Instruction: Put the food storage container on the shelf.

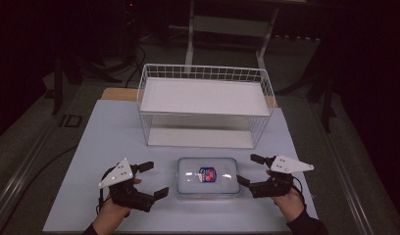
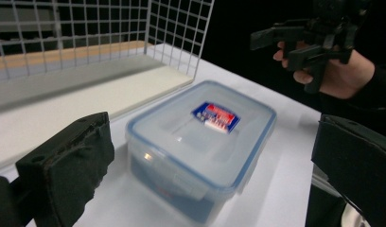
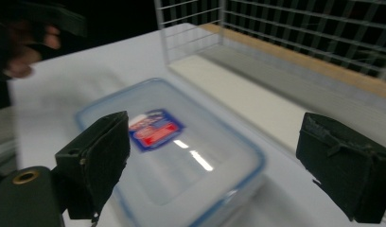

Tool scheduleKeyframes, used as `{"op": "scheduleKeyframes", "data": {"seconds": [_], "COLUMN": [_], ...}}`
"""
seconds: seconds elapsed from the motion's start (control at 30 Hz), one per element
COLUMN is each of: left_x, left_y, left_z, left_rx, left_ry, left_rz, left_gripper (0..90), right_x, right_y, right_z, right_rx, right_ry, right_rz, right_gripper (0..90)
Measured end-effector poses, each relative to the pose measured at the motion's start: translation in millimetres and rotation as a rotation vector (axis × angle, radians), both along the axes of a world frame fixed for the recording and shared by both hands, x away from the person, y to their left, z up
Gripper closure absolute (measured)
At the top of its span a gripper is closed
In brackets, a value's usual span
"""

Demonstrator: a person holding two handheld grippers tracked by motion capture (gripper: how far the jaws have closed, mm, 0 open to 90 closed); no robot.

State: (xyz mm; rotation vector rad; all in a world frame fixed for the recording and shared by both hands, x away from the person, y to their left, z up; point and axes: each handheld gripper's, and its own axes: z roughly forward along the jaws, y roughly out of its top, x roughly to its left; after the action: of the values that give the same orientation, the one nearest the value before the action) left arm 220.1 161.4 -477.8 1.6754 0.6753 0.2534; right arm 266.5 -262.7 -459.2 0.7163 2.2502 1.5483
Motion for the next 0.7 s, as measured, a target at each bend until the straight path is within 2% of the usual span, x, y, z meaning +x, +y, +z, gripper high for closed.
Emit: {"op": "scheduleKeyframes", "data": {"seconds": [0.07, 0.1, 0.13, 0.2, 0.23, 0.27, 0.3, 0.4, 0.43, 0.47, 0.5, 0.57, 0.63, 0.67, 0.7], "left_x": [1.7, 6.2, 10.6, 13.3, 16.3, 19.3, 22.6, 31.9, 33.8, 36.8, 39.0, 42.9, 48.7, 48.7, 54.9], "left_y": [-1.3, -3.1, -4.7, -5.3, -6.0, -7.4, -8.7, -14.3, -15.7, -18.5, -20.1, -22.4, -22.2, -22.2, -21.4], "left_z": [3.6, 11.2, 17.2, 19.4, 21.1, 22.1, 22.4, 19.4, 17.8, 15.1, 12.4, 7.2, 0.5, 0.5, -6.7], "left_rx": [0.004, -0.021, -0.019, -0.017, -0.012, -0.005, 0.005, 0.032, 0.034, 0.052, 0.053, 0.063, 0.041, 0.041, 0.033], "left_ry": [-0.006, -0.001, 0.008, 0.018, 0.034, 0.052, 0.073, 0.140, 0.153, 0.189, 0.217, 0.274, 0.361, 0.361, 0.443], "left_rz": [-0.002, -0.010, -0.008, -0.006, -0.001, 0.008, 0.015, 0.025, 0.027, 0.024, 0.019, 0.022, 0.024, 0.024, 0.041], "left_gripper": [0.0, 0.0, 0.0, 0.0, 0.0, 0.0, 0.0, 0.0, 0.0, 0.0, 0.0, 0.0, 0.0, 0.0, 0.0], "right_x": [-0.3, -2.3, -2.9, -3.5, -2.8, -2.8, -1.4, -0.8, 0.1, 0.5, 1.0, 1.0, 0.4, 0.4, -0.2], "right_y": [-0.3, -3.2, -3.5, -4.4, -5.1, -5.1, -5.1, -5.6, -6.4, -6.7, -5.7, -3.9, -2.5, -2.5, -0.8], "right_z": [1.4, 5.4, 6.5, 7.8, 9.8, 9.8, 10.6, 10.9, 10.7, 10.8, 10.3, 9.2, 8.2, 8.2, 7.1], "right_rx": [-0.013, -0.022, -0.030, -0.037, -0.047, -0.047, -0.057, -0.052, -0.028, -0.018, -0.032, -0.032, -0.038, -0.038, -0.045], "right_ry": [-0.010, -0.043, -0.046, -0.057, -0.018, -0.018, 0.023, 0.038, 0.066, 0.084, 0.114, 0.138, 0.145, 0.145, 0.147], "right_rz": [-0.020, -0.044, -0.055, -0.052, -0.044, -0.044, -0.043, -0.044, -0.043, -0.043, -0.061, -0.060, -0.070, -0.070, -0.074], "right_gripper": [10.4, 13.9, 14.2, 14.0, 14.6, 14.6, 17.1, 17.2, 17.1, 16.2, 14.0, 12.5, 11.2, 11.2, 10.4]}}
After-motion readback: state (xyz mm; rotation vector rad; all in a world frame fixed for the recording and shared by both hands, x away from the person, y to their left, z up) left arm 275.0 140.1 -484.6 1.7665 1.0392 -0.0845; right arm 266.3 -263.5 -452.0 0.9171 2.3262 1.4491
